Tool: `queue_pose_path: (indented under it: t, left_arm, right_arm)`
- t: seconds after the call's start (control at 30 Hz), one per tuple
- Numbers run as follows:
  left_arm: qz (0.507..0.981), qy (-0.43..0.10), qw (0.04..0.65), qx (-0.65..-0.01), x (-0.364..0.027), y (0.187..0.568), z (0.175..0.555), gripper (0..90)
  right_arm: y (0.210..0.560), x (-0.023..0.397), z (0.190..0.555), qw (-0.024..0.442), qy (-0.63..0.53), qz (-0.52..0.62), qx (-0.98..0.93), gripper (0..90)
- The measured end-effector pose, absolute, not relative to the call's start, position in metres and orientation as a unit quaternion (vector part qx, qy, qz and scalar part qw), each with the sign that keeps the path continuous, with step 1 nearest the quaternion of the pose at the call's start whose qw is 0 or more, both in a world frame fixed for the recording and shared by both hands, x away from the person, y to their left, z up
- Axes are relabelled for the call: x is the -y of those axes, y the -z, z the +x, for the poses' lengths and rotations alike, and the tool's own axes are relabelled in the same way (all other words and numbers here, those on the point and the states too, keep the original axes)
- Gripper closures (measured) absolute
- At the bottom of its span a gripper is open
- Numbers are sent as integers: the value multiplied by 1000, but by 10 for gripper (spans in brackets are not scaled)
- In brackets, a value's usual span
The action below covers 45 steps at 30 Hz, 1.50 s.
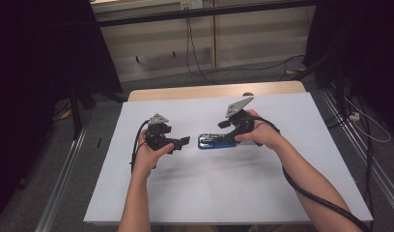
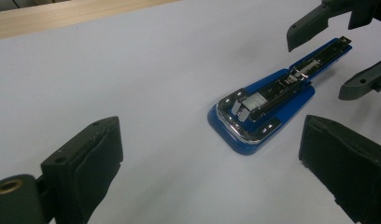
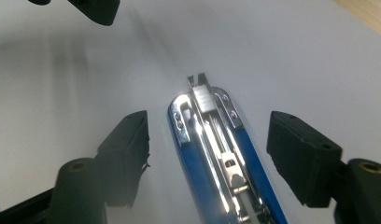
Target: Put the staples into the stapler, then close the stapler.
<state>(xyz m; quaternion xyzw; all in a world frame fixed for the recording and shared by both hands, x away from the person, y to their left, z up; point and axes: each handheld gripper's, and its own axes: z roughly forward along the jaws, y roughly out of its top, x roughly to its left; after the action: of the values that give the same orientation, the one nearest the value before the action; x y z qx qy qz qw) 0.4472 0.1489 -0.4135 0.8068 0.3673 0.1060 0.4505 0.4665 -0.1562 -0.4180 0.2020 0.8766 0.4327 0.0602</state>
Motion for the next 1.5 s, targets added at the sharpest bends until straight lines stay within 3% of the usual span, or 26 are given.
queue_pose_path:
  t: [0.23, 0.73, 0.87, 1.3, 1.5]
  left_arm:
    - [808, -106, 450, -365, -148, 413, 447, 63]
    - [813, -105, 444, -362, -143, 415, 447, 63]
    - [816, -103, 439, -363, -141, 416, 446, 63]
    - [818, -108, 439, -355, -140, 414, 445, 63]
    - [814, -107, 445, -358, -140, 413, 444, 63]
  right_arm:
    - [418, 172, 456, 83, -435, 244, -863, 160]
    - [419, 208, 423, 137, -423, 286, -849, 151]
    - [419, 219, 413, 163, -413, 300, -844, 184]
    - [414, 247, 395, 184, -420, 336, -823, 324]
    - [416, 254, 390, 198, -410, 349, -820, 503]
